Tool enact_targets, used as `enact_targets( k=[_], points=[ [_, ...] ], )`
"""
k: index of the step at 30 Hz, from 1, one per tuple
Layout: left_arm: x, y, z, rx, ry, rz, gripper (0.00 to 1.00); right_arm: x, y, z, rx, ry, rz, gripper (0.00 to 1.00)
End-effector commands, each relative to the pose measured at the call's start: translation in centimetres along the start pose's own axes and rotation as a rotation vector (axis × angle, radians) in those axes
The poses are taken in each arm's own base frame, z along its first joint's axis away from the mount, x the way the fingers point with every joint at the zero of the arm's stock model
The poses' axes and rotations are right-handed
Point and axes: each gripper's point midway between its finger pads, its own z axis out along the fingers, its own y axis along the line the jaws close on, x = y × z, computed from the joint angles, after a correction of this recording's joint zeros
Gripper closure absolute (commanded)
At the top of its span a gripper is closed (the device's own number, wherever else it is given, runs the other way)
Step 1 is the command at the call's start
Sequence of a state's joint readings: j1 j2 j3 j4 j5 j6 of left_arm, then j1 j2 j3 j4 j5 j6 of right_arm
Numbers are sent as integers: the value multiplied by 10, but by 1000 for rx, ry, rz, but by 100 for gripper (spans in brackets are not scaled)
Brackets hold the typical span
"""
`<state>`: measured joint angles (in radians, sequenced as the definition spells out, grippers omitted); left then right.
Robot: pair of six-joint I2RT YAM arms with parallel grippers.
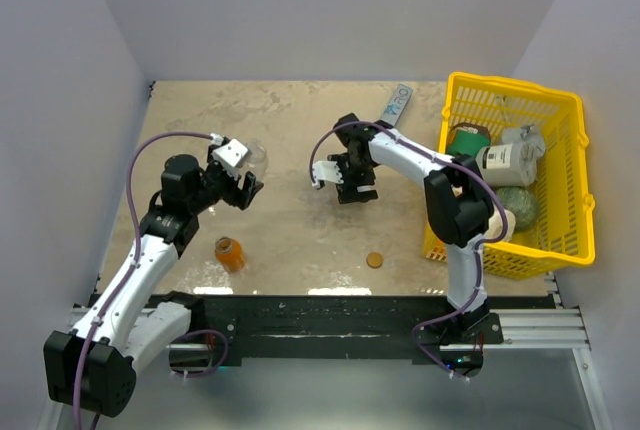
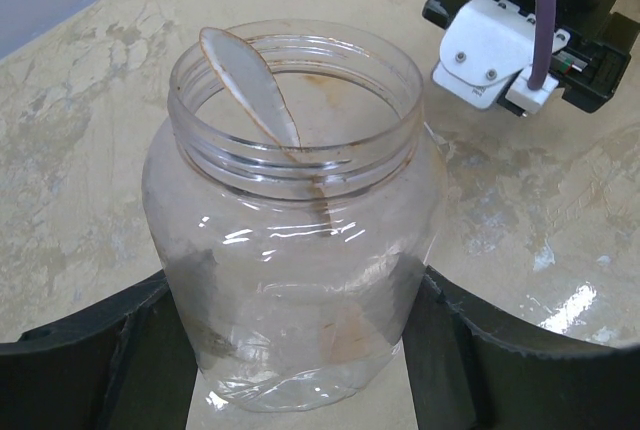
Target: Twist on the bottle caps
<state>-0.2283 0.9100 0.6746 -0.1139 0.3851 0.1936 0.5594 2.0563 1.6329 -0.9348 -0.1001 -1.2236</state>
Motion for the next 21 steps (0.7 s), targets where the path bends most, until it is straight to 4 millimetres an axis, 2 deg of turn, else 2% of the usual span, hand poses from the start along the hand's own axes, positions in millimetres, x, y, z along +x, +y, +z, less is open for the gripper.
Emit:
enact_targets(
  k=[1,21],
  points=[
    [-14,3,2,-5,-59,-2,100,-12,-3,1,47,-36,-60,12],
    [-13,3,6,5,-66,-28,100,-6,-10,6,101,-8,-67,24]
  ],
)
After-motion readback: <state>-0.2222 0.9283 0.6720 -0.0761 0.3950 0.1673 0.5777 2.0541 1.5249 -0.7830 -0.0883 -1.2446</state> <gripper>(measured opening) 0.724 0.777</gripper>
